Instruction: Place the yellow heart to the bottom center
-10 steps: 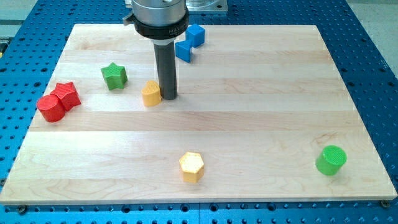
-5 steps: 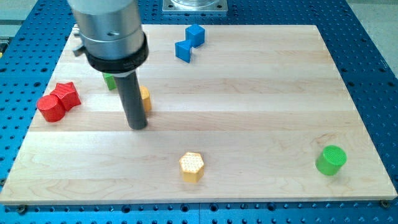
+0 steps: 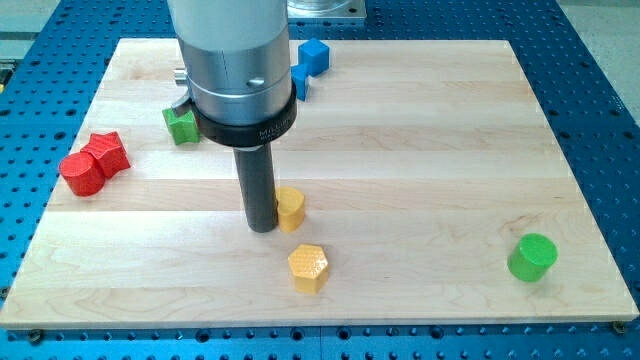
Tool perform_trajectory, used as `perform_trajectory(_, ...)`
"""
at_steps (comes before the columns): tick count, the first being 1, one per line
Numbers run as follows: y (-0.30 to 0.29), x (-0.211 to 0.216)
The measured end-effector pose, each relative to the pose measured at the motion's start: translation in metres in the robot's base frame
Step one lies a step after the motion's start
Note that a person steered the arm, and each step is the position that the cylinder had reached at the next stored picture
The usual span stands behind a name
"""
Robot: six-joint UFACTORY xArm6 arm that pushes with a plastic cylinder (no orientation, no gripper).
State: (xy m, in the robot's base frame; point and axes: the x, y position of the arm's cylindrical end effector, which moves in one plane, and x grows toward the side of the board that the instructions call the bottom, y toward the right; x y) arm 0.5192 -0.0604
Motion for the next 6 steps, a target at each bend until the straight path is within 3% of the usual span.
perform_trajectory(2,0.026,-0.050)
perform_trajectory(4,0.040,-0.004)
perform_trajectory(6,0.051,-0.017)
